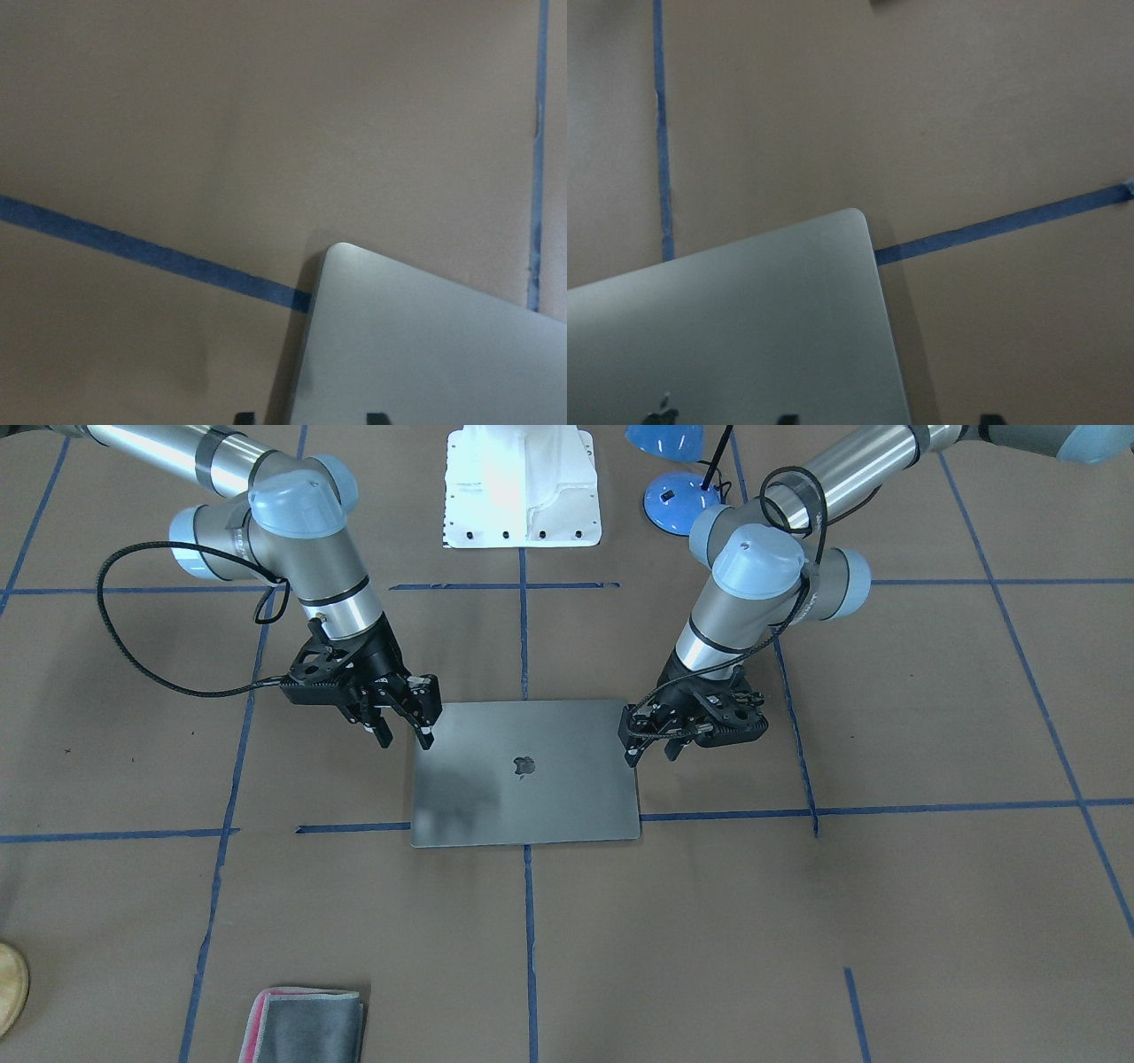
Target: Close laptop
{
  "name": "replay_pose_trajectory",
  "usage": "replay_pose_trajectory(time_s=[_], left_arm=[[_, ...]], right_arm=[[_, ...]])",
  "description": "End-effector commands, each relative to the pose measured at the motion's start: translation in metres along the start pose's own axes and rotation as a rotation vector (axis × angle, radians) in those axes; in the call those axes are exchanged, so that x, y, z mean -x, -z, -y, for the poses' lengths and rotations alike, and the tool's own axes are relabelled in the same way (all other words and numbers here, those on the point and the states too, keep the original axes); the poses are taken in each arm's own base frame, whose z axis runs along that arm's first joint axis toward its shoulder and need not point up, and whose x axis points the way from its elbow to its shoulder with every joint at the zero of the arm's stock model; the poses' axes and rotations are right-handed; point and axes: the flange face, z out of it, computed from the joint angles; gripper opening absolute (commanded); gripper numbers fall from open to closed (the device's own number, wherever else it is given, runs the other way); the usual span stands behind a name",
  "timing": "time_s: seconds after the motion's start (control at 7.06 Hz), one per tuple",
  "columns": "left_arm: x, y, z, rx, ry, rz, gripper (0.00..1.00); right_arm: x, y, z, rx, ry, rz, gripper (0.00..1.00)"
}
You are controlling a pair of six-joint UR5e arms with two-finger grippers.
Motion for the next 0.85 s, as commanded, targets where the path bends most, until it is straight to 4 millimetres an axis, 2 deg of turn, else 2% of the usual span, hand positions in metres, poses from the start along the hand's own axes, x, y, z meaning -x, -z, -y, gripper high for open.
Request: replay_pose_trajectory(time_s=[0.0, 0.14, 0.28, 0.57, 0.71], left_arm=[[0.040, 0.077, 0.000, 0.067, -0.187, 0.153, 1.00], [0.077, 0.115, 0.018, 0.109, -0.269, 0.178, 1.00], [0.141, 0.143, 0.040, 0.160, -0.345, 0.194, 1.00], [0.261, 0.184, 0.081, 0.210, -0.459, 0.217, 1.00], [0.312, 0.201, 0.094, 0.217, -0.508, 0.250, 1.00]], right_arm=[[-0.019, 0.059, 0.025, 0.094, 0.147, -0.141, 0.99], [-0.046, 0.089, 0.044, 0.139, 0.203, -0.171, 0.99], [-0.097, 0.111, 0.072, 0.194, 0.279, -0.176, 0.99], [-0.220, 0.149, 0.122, 0.277, 0.423, -0.170, 0.99], [-0.280, 0.167, 0.136, 0.296, 0.487, -0.178, 0.99]])
